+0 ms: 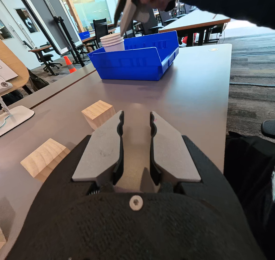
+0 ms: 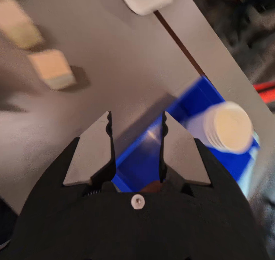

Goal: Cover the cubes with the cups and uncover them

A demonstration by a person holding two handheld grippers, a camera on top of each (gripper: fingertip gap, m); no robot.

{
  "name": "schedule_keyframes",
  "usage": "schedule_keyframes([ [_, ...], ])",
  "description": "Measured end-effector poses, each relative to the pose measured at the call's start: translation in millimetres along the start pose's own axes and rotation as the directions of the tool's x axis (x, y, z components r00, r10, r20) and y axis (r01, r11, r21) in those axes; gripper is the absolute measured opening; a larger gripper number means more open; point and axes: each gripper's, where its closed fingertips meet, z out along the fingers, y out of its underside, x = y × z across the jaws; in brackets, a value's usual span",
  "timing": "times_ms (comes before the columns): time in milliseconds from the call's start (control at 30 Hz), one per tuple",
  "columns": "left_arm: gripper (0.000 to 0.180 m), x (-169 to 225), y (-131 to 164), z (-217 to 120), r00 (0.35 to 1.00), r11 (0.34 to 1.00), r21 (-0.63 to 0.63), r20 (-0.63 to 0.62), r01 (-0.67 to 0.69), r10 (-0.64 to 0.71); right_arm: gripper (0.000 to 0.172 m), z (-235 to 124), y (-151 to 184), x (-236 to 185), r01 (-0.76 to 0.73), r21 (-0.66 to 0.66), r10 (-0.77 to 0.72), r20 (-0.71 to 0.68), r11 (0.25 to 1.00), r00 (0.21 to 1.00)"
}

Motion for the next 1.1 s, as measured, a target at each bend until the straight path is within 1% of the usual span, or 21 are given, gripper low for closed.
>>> schedule_keyframes([
  [67,0.034,1,1,1,1.0,1.0,-0.005,0.003,-0.019,0.019,0.073,9,-35,-65,0.122,0.088,-0.132,0.119,0.989,0.984],
  [100,0.034,2,0,1,1.0,1.0,-0.002,0.004,-0.027,0.027,0.081,22,-43,-89,0.182,0.088,-0.193,0.133,0.979,0.972],
  [167,0.033,3,-2,-1,0.999,0.999,0.012,0.007,-0.038,0.037,0.106,57,-46,-123,0.267,0.005,-0.264,0.16,0.964,0.951],
  [200,0.033,2,-2,-1,0.999,0.999,0.019,0.007,-0.036,0.036,0.115,75,-44,-139,0.292,-0.044,-0.279,0.191,0.955,0.941],
  [233,0.033,2,-3,-2,1.0,0.999,0.027,0.007,-0.03,0.03,0.116,92,-43,-151,0.309,-0.079,-0.287,0.21,0.948,0.934],
  [267,0.033,1,-4,-3,1.0,0.999,0.033,0.006,-0.021,0.021,0.111,108,-43,-160,0.322,-0.103,-0.294,0.221,0.941,0.93],
  [300,0.033,0,-5,-4,1.0,0.999,0.04,0.005,-0.011,0.011,0.096,123,-41,-168,0.334,-0.131,-0.298,0.234,0.934,0.926],
  [333,0.032,-1,-5,-4,1.0,0.999,0.046,0.004,-0.003,0.002,0.07,133,-36,-175,0.347,-0.166,-0.297,0.267,0.923,0.917],
  [367,0.032,-1,-6,-5,1.0,0.999,0.051,0.004,0.004,-0.004,0.059,139,-33,-182,0.341,-0.189,-0.277,0.298,0.921,0.914],
  [433,0.032,-2,-7,-6,1.0,0.998,0.059,0.006,0.004,-0.005,0.058,137,-34,-190,0.312,-0.197,-0.232,0.343,0.929,0.91],
  [500,0.032,-1,-8,-6,1.0,0.998,0.064,0.011,-0.005,0.004,0.058,123,-32,-195,0.283,-0.18,-0.197,0.386,0.942,0.901],
  [567,0.031,-1,-7,-6,1.0,0.998,0.06,0.013,-0.011,0.01,0.058,105,-32,-181,0.245,-0.147,-0.181,0.349,0.958,0.919],
  [667,0.032,-1,-6,-5,1.0,0.999,0.05,0.016,-0.018,0.017,0.058,66,-34,-137,0.148,-0.077,-0.125,0.244,0.986,0.962],
  [733,0.032,0,-6,-4,1.0,0.999,0.046,0.018,-0.026,0.025,0.058,36,-34,-94,0.053,-0.021,-0.049,0.155,0.998,0.987],
  [767,0.032,1,-6,-4,0.999,0.999,0.044,0.019,-0.032,0.031,0.058,23,-32,-68,-0.002,0.003,0.002,0.089,1.0,0.996],
  [800,0.032,1,-5,-4,0.999,0.998,0.04,0.018,-0.038,0.038,0.059,11,-27,-39,-0.054,0.019,0.053,0.015,0.998,0.998],
  [867,0.032,3,-4,-2,0.999,0.998,0.03,0.015,-0.051,0.05,0.059,-6,-6,14,-0.139,0.02,0.141,-0.132,0.99,0.981],
  [933,0.032,4,-3,-2,0.998,0.998,0.023,0.014,-0.059,0.059,0.058,-9,25,52,-0.22,-0.016,0.21,-0.238,0.975,0.948],
  [967,0.032,4,-3,-1,0.998,0.998,0.022,0.016,-0.062,0.061,0.059,-4,41,64,-0.262,-0.041,0.242,-0.261,0.964,0.935],
  [1033,0.032,3,-3,-2,0.998,0.998,0.025,0.02,-0.063,0.063,0.059,18,71,69,-0.325,-0.102,0.291,-0.256,0.94,0.922],
  [1100,0.032,2,-4,-2,0.998,0.998,0.029,0.024,-0.059,0.058,0.059,49,94,61,-0.348,-0.176,0.307,-0.223,0.921,0.925],
])
